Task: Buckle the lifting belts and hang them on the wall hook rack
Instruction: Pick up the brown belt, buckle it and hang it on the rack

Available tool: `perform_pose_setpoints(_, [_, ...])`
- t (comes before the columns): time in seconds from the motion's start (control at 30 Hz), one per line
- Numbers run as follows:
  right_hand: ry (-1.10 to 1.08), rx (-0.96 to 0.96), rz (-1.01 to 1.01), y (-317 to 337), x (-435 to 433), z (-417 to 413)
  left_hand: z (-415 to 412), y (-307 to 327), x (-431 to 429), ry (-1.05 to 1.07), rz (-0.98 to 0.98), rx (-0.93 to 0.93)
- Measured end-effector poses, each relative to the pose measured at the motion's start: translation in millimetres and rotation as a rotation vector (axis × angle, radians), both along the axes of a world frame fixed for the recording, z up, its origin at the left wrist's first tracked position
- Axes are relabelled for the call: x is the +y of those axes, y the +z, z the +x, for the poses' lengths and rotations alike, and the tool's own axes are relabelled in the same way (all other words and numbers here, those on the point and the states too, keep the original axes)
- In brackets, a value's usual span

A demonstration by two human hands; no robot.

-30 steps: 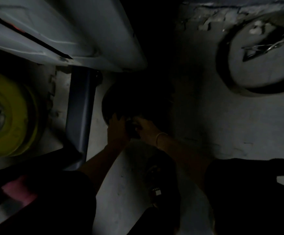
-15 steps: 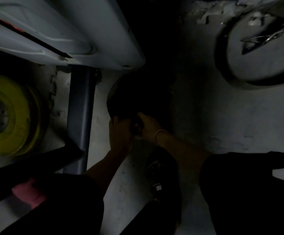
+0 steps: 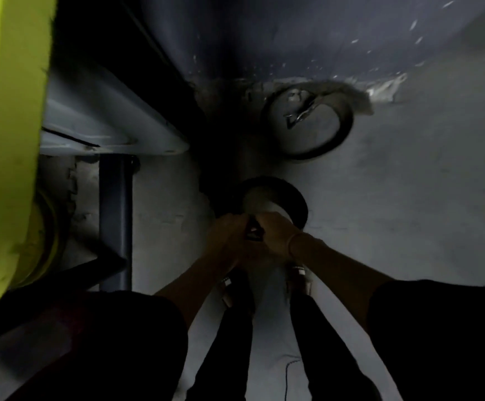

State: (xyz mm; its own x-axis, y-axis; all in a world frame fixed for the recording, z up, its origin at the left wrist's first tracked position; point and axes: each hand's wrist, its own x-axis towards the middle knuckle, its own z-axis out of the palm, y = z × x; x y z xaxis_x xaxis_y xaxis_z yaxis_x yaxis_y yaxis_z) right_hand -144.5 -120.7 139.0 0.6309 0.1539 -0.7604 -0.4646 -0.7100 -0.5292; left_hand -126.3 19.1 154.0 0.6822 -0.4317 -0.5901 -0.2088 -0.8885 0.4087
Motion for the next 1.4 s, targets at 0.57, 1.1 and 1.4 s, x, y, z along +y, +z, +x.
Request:
perform_pose_setpoints(0.57, [0.026,-0.642,-0.336,314.7,-84.3,24.5,71.6,296.9,-78.5,-0.294,-0.344,-0.453])
perform_pose_setpoints(1.1, [-1.027,-0.564,0.585,533.7,-105.7,19.0,101.5,533.9,-139.8,0.267,-0.832,-0.364])
perform_pose_setpoints(1.4, [-0.982,-0.603,0.656,588.0,-104.8,-9.4,87.5,598.9,-159.2,0.555,-1.034,-0.309])
